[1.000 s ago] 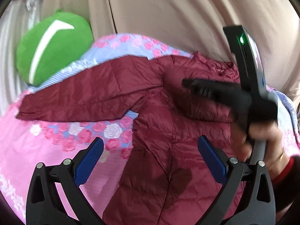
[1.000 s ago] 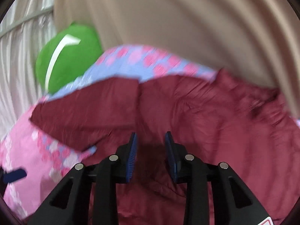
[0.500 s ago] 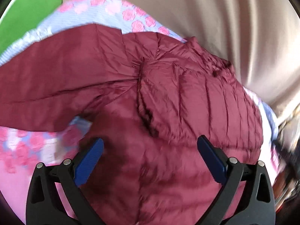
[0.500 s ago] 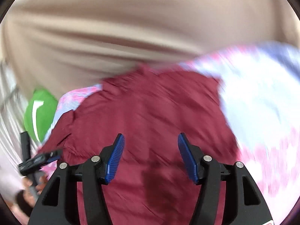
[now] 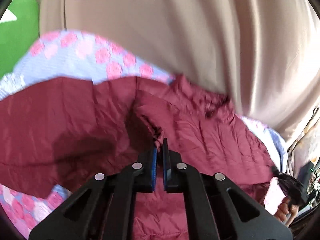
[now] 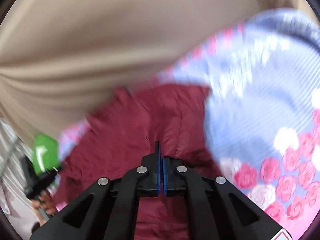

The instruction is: Fold large clothes

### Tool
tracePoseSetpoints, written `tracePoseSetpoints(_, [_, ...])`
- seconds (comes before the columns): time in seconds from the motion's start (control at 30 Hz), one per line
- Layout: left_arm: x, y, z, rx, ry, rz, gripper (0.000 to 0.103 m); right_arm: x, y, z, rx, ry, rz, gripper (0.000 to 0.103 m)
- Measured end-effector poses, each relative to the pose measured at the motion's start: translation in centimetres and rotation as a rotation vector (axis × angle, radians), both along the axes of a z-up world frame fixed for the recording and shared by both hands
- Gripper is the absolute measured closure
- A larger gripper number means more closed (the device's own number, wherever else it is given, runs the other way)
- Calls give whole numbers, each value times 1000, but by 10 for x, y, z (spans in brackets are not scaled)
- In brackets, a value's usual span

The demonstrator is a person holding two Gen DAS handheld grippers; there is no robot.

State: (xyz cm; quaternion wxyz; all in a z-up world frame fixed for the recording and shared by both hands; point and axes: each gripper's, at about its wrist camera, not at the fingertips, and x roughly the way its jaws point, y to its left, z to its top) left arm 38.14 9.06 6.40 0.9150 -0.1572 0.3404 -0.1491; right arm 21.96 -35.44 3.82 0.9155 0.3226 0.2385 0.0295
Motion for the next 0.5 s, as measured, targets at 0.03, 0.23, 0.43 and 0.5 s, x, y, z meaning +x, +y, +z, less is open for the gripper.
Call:
tracePoseSetpoints(0.03, [1, -1, -4, 16, 4, -8, 100, -6, -2, -1, -16, -16, -14, 102])
tracePoseSetpoints(0.23, [10, -47, -76, 270, 107, -24, 100, 20, -3, -60, -55, 265, -51, 102])
tracePoseSetpoints(0.43, [10, -52, -75, 291, 104, -43, 100, 20, -2, -61, -149, 327, -44, 102])
tracePoseSetpoints(0.5, [11, -50, -77, 294, 96, -44, 100, 8, 0, -51, -161, 308, -36, 97])
